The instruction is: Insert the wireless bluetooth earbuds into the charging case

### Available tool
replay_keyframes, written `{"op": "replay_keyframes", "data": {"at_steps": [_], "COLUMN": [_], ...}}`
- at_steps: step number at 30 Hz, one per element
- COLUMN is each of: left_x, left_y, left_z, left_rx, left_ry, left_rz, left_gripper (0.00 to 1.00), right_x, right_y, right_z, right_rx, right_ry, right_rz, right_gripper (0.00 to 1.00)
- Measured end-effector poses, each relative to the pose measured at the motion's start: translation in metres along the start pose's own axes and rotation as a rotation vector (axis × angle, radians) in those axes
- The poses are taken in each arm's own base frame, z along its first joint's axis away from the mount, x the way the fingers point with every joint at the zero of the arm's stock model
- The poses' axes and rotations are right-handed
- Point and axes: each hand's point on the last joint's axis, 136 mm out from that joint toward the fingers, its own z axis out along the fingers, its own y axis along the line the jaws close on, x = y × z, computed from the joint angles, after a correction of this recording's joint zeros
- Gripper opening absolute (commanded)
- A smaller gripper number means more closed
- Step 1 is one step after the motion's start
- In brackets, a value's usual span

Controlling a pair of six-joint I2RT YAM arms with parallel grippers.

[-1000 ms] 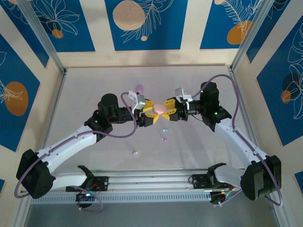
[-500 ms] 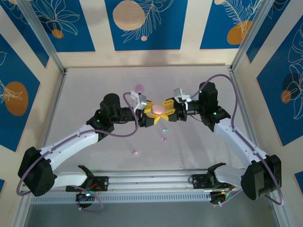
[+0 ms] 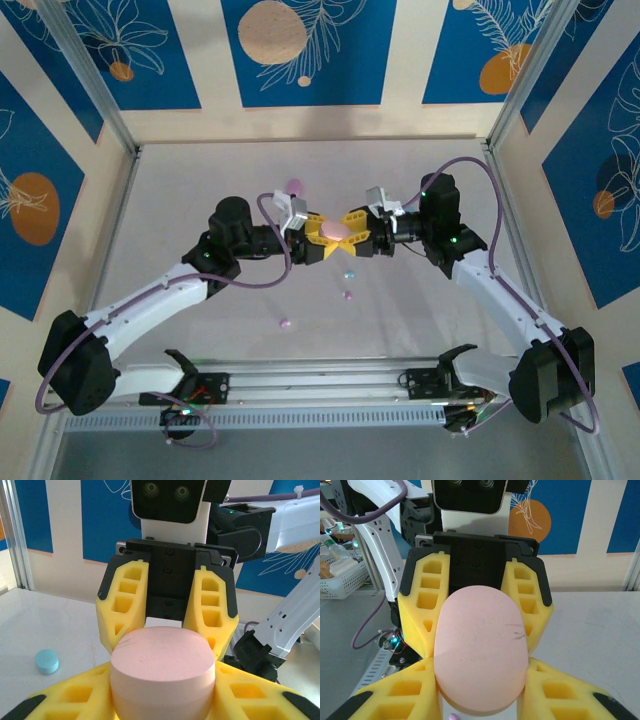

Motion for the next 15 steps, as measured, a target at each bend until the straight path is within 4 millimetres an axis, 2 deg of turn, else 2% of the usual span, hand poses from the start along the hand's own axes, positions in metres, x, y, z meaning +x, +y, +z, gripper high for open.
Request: {"op": "replay_keyframes", "data": {"at_steps": [8,15], "left_x": [0.0000,-0.0006], "left_y": [-0.0014,-0.0017], "left_z": [-0.0001,-0.0003], "left_rx": [0.008,0.009], "left_ry": [0.000,-0.001], "left_rz": [0.025,0.059], "left_gripper": [0.26,0.23], "right_x": [-0.0031,-0.0032], "right_y": [0.0007,-0.0004], "right_z": [-0.0004,-0.0016], "right_rx": [-0.011,-0.012], "right_ry": [-0.005,-0.006], "right_rz": [0.033,0.084], "right_gripper": [0.39,0.45]}}
